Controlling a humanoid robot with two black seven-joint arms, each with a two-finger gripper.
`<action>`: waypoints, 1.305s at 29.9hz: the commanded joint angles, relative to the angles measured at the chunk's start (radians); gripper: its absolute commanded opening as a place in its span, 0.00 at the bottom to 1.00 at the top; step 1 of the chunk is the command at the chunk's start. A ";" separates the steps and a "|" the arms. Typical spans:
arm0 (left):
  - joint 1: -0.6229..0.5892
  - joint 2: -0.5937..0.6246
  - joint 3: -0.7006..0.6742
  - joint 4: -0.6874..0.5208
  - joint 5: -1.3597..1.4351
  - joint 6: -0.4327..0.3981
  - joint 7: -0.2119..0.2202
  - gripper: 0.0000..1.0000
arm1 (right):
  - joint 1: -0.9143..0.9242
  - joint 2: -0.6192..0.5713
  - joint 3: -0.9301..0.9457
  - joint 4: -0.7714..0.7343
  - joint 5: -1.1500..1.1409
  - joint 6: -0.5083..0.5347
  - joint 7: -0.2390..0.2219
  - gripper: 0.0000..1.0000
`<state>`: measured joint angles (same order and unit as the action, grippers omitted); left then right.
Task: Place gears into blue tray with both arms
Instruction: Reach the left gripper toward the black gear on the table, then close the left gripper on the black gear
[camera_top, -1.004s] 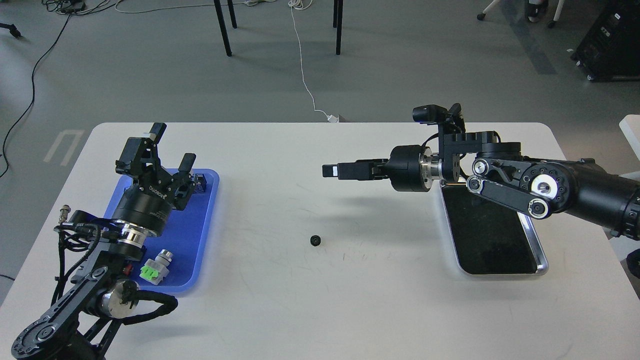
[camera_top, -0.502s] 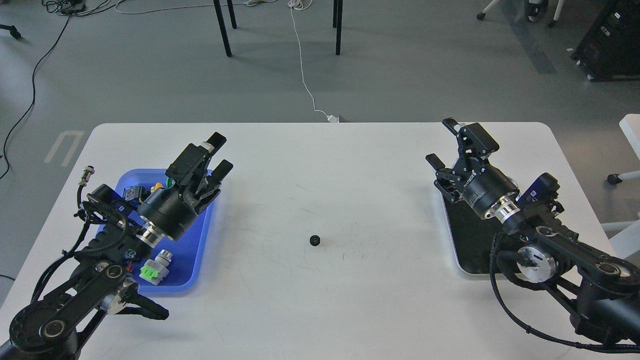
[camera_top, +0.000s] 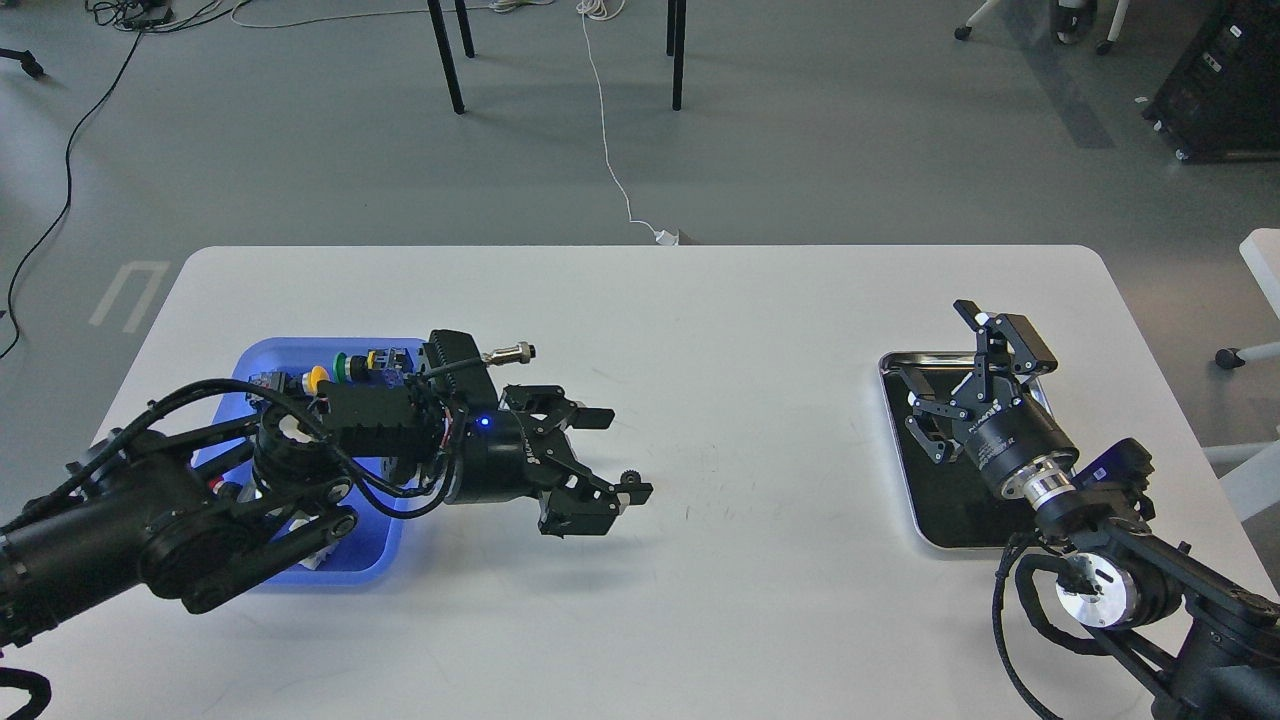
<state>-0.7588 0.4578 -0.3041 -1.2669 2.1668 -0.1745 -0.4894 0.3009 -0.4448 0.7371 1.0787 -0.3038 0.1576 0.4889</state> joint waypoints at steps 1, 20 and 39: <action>-0.103 -0.050 0.103 0.093 0.015 0.004 0.001 0.96 | 0.001 0.003 0.002 0.000 -0.001 -0.001 0.000 0.97; -0.151 -0.194 0.240 0.325 0.015 0.006 0.001 0.72 | 0.007 0.000 0.002 0.000 -0.001 -0.001 0.000 0.97; -0.129 -0.200 0.240 0.330 0.015 0.006 0.001 0.28 | 0.004 -0.003 -0.002 0.000 -0.001 -0.017 0.000 0.97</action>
<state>-0.8875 0.2577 -0.0644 -0.9388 2.1817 -0.1681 -0.4886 0.3059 -0.4480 0.7351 1.0784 -0.3053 0.1429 0.4885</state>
